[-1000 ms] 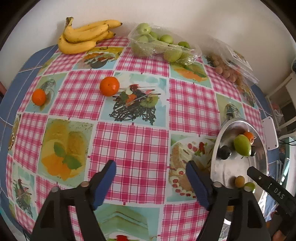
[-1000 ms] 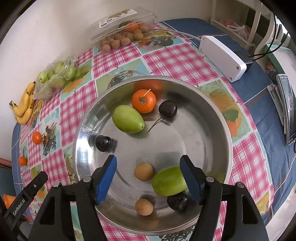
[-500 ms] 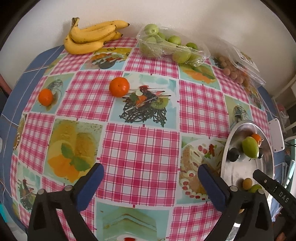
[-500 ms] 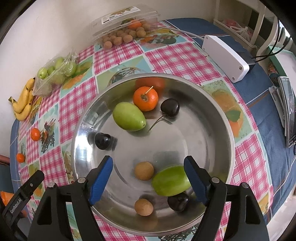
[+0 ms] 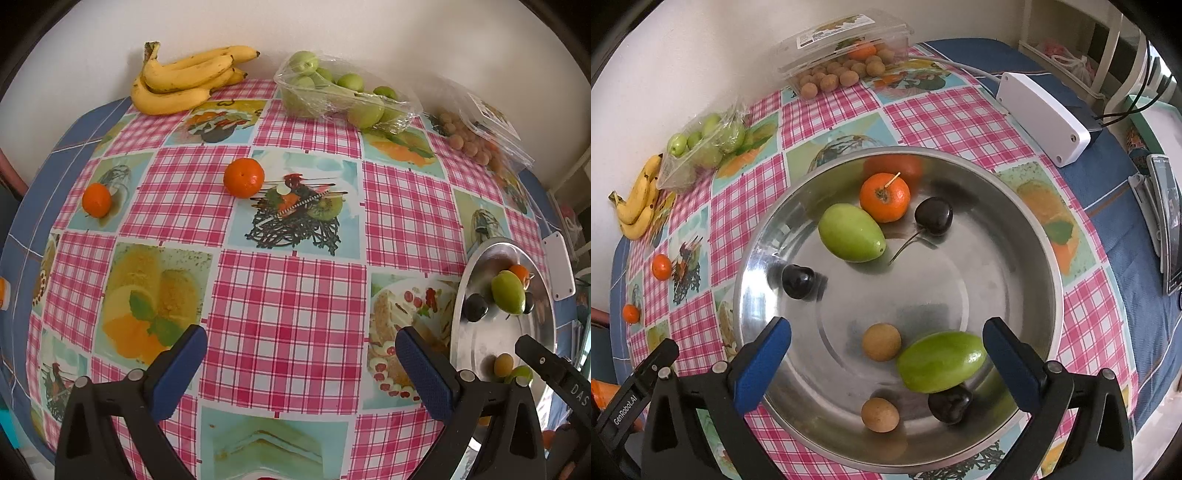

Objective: Organize fruits
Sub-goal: 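Withdraw both tools from the bowl toward the loose tangerines on the table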

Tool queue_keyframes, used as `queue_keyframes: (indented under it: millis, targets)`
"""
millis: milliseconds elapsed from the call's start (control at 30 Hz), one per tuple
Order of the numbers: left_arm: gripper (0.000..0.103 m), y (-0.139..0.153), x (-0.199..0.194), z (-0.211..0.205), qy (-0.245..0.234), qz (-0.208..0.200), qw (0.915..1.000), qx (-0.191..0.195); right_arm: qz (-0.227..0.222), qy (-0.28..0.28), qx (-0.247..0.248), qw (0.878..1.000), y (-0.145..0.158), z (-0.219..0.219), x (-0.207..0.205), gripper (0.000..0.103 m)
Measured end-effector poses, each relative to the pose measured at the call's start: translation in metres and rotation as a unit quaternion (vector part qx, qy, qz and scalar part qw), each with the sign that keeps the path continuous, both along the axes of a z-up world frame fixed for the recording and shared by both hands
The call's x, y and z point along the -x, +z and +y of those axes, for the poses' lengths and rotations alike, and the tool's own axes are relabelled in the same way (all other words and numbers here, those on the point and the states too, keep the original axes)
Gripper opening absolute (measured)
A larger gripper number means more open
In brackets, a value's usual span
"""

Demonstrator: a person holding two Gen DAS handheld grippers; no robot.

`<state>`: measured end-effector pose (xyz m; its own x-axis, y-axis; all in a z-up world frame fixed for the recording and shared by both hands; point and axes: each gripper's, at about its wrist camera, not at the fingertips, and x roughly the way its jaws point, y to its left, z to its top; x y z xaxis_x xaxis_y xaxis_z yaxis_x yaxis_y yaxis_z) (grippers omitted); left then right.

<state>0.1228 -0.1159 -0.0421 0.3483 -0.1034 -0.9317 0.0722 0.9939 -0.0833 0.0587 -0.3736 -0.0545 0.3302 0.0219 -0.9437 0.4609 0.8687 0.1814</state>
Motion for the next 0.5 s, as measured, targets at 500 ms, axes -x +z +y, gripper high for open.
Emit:
queue_keyframes:
  millis: [500]
  targets:
    - [0.103,0.018,-0.006,0.025,0.012,-0.032,0.9991,0.024,-0.036,0.036,0.002,0.999,0.011,0.022,-0.004,0.103]
